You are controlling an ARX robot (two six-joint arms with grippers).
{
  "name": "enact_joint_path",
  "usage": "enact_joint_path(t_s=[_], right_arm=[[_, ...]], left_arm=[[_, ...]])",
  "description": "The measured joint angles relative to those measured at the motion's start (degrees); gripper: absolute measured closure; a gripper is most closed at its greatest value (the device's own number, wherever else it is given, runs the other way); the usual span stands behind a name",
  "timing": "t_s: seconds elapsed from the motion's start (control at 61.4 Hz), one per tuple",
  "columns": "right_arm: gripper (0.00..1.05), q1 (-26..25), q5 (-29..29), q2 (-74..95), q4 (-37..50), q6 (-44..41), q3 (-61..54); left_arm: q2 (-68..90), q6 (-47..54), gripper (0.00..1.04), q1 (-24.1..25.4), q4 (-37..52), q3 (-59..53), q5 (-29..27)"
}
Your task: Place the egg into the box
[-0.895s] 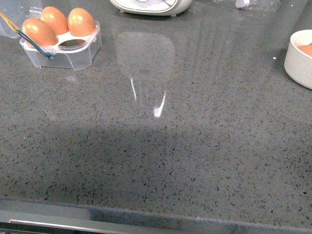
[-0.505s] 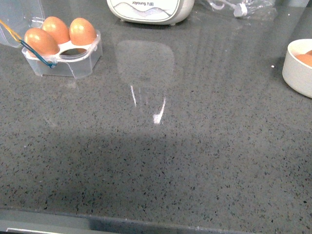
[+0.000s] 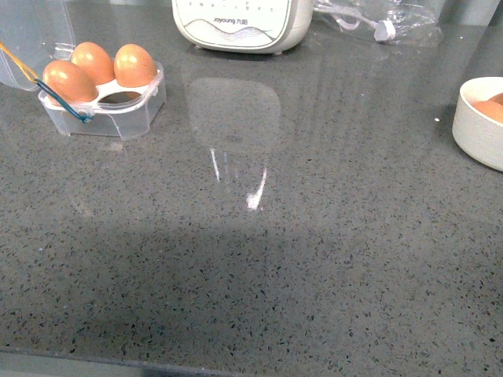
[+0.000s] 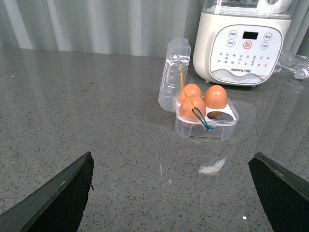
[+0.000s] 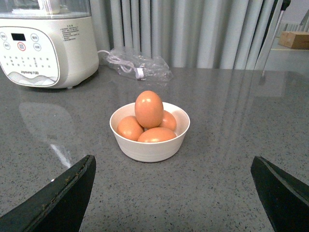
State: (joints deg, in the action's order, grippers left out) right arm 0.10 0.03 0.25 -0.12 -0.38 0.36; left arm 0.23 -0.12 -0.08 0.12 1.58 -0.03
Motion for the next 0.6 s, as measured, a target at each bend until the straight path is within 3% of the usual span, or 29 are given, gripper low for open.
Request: enact_joint_path(t_s=[0.195,0.309,0.358,0.472,0.602], right_arm=[[0.07,0.0,0.0,0.0,0.0,0.0,0.0],[0.07,2.27,7.1,4.94,-8.07,-0.5,3.32],[0.07,2.99,7.54,7.41,-7.91,-0.83,3.89],[0.07,3.06,6.08,12.92,-1.86,-1.68,5.53],[0.07,-0.31,1.6,26.58,13.05,-2.95,9.51]], left_arm=[[0.0,0.0,0.07,-0.02,0.0,0.0,0.0],[0.0,0.0,0.07,-0.02,0.0,0.0,0.0],[0.0,0.0,0.07,-0.02,-0.02,0.0,0.0],[0.0,0.0,0.07,0.0,-0.04,0.0,0.0],[0.0,0.0,0.07,-0.02,-0.04,0.0,0.02]])
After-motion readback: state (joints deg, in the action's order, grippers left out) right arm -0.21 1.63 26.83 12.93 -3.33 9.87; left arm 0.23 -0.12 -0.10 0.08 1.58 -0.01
